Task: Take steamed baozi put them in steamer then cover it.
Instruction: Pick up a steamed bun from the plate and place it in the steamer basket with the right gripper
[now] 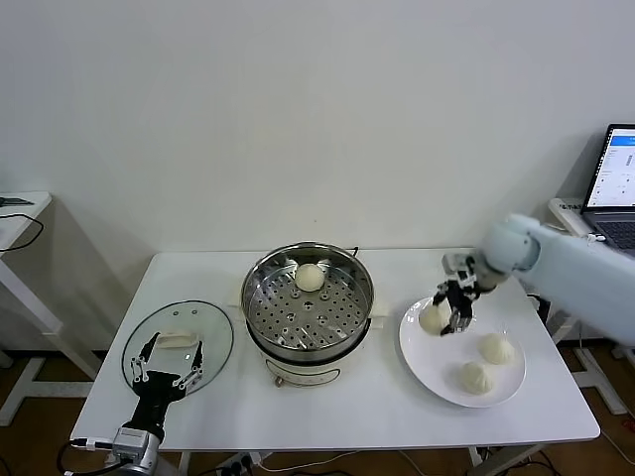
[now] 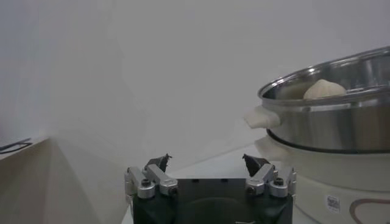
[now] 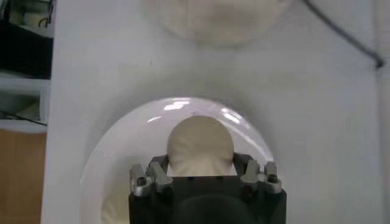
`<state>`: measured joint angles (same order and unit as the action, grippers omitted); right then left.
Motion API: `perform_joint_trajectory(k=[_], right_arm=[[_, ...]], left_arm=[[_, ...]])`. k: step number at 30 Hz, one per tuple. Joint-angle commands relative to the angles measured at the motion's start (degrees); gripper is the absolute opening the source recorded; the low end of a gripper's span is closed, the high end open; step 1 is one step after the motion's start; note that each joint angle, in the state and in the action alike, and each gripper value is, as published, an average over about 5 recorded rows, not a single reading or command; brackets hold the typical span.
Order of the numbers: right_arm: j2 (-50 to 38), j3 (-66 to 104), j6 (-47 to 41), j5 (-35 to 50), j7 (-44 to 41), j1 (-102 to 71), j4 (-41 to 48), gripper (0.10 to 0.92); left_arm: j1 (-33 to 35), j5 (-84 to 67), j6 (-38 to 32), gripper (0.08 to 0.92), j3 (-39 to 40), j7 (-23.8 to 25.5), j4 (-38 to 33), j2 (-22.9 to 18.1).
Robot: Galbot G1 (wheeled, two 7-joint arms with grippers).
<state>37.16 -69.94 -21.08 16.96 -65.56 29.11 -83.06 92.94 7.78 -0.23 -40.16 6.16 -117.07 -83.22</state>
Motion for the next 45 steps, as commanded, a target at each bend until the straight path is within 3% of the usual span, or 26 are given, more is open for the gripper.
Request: perform_joint_trajectory(k=[1, 12, 23, 34, 45], right_arm=[[2.89, -17.98, -6.97, 16.54, 0.79, 27.04, -11.46, 0.696], [23.23, -15.71, -13.03, 23.81, 4.73, 24.51, -8.27, 0.7], [39.13, -9.22, -13.79, 19.13, 5.76, 9.61, 9.42, 0.704], [49.11, -3.53, -11.33, 10.0, 3.3, -1.76, 28.0, 0.7], [53.09, -1.74, -10.57, 7.76, 2.81, -4.38, 34.04, 0.7]], left_arm=[[-0.01, -0.04, -0.17, 0.823, -0.1, 0.04, -0.37, 0.19], [-0.06, -0.39, -0.07, 0.823, -1.11, 0.13, -0.88, 0.69], [-0.3, -1.19, 0.19, 0.823, -2.61, 0.06, -0.9, 0.9], [-0.41, -1.54, 0.14, 0.823, -4.09, 0.39, -0.22, 0.98], [-0.91, -1.58, 0.19, 0.823, -3.44, 0.49, 0.37, 0.89]])
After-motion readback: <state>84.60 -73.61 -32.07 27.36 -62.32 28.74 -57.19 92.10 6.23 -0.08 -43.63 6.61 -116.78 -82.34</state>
